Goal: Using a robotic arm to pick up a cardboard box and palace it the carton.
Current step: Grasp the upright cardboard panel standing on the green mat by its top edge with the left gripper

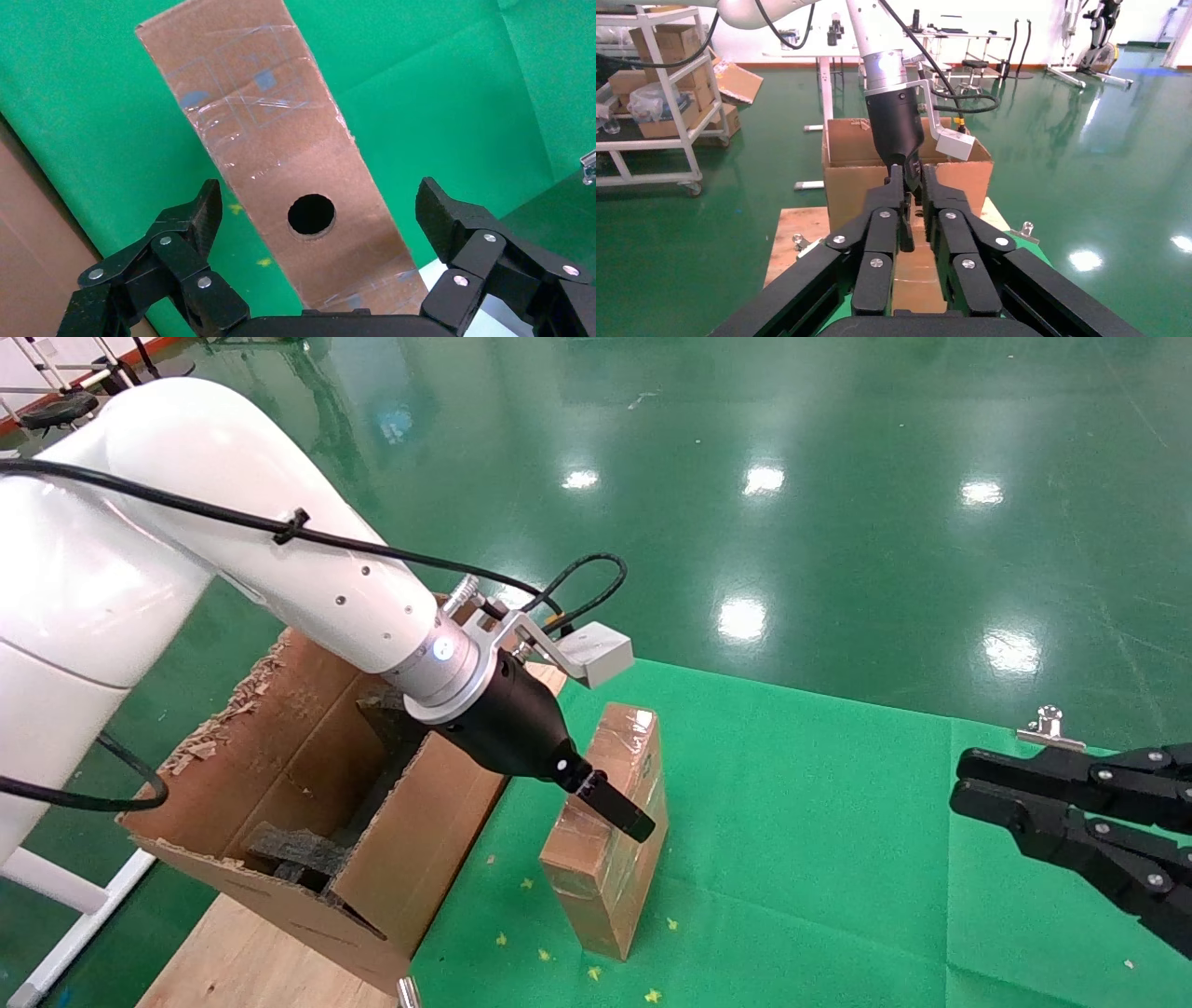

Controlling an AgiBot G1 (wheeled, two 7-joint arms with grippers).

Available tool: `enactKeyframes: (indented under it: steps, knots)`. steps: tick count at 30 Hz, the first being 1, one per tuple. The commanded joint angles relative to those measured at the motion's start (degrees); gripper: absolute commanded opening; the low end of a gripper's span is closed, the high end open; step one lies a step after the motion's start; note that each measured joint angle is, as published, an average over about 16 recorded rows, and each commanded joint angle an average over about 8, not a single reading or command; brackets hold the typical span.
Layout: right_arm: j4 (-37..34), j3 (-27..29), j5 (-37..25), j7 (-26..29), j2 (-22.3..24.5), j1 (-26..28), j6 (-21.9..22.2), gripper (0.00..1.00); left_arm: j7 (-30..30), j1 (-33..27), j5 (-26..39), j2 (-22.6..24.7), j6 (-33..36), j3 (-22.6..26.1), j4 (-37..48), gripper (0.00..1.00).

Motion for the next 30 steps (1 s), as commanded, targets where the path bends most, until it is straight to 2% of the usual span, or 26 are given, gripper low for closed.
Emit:
enactKeyframes:
  steps: [1, 30]
  knots:
    - [0.0, 0.0, 0.0, 0.0, 0.0, 0.0, 0.0, 1.0, -0.1, 0.0, 0.3, 0.2, -0.1, 0.3, 0.2, 0.0]
    - [0.0, 0.0, 0.0, 0.0, 0.0, 0.0, 0.0, 1.0, 0.0, 0.0, -0.1, -0.2, 0.1, -0.2, -0.2, 0.0]
